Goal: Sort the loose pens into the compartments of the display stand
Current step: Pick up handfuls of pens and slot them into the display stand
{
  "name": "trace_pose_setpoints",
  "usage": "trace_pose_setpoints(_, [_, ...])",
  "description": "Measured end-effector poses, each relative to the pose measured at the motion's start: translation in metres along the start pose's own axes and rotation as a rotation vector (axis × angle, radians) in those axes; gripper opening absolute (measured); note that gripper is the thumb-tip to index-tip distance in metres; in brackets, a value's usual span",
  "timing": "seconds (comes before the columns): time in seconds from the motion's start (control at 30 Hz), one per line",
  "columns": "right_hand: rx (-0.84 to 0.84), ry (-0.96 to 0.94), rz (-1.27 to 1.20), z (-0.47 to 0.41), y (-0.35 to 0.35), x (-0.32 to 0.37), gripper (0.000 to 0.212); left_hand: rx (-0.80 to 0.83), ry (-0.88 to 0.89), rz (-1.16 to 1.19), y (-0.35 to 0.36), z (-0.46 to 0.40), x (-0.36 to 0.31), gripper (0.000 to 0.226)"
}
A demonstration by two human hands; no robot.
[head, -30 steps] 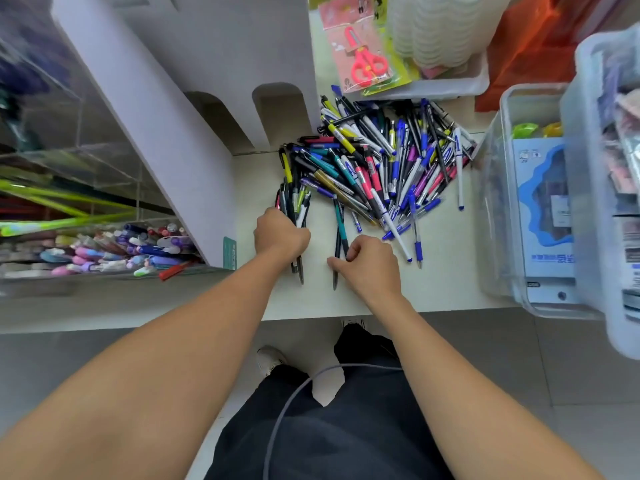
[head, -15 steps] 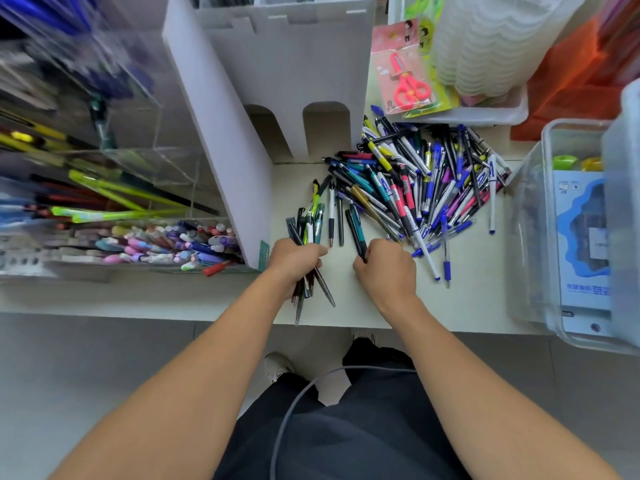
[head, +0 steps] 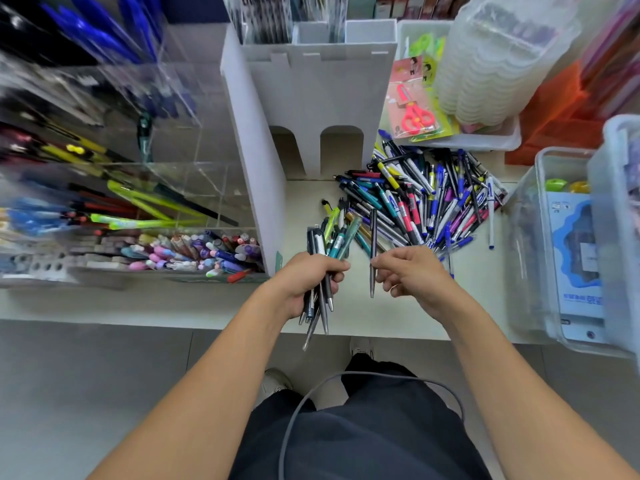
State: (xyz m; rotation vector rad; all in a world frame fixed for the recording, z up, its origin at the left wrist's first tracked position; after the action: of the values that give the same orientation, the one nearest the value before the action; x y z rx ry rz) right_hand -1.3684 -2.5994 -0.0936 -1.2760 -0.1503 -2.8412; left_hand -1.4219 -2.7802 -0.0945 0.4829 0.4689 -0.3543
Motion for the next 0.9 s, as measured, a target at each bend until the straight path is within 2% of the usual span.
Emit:
trace_pose_setpoints(0.2, [0.069,-0.038,-0.106,0.009,0.02,0.007,0.012,0.036,0.078,0.052,0.005,0.008,-0.006,0.02])
trace_pose_setpoints(0.6, [0.217,-0.243,0.21,0.039,0.058,0.066,0.011,-0.154,0.315,-0.089,-0.008,0.067,-0.026,0.044])
trace_pose_setpoints(0.8, [0.344,-0.32,0.303,0.047,0.095,0.104,0.006,-0.235,0.479,-0.082,-0.025,0.116,-0.032,0.017])
trace_pose_setpoints(0.9, [0.276,-0.363,0.177,0.04,0.104,0.124,0.009,-0.214,0.524,-0.02,-0.037,0.136,-0.028,0.02])
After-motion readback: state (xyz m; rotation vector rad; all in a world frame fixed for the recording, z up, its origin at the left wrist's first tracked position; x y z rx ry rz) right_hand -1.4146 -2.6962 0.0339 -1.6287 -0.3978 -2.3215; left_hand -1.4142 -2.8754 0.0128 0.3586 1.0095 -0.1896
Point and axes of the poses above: each hand's wrist, its own z-axis away from the middle knuckle, its own y-axis out of the palm, x = y × z, the point moved 3 cm from there along -z, towards the middle knuckle, and after that the axes turned 15 degrees about x, right-handed, at the moved point
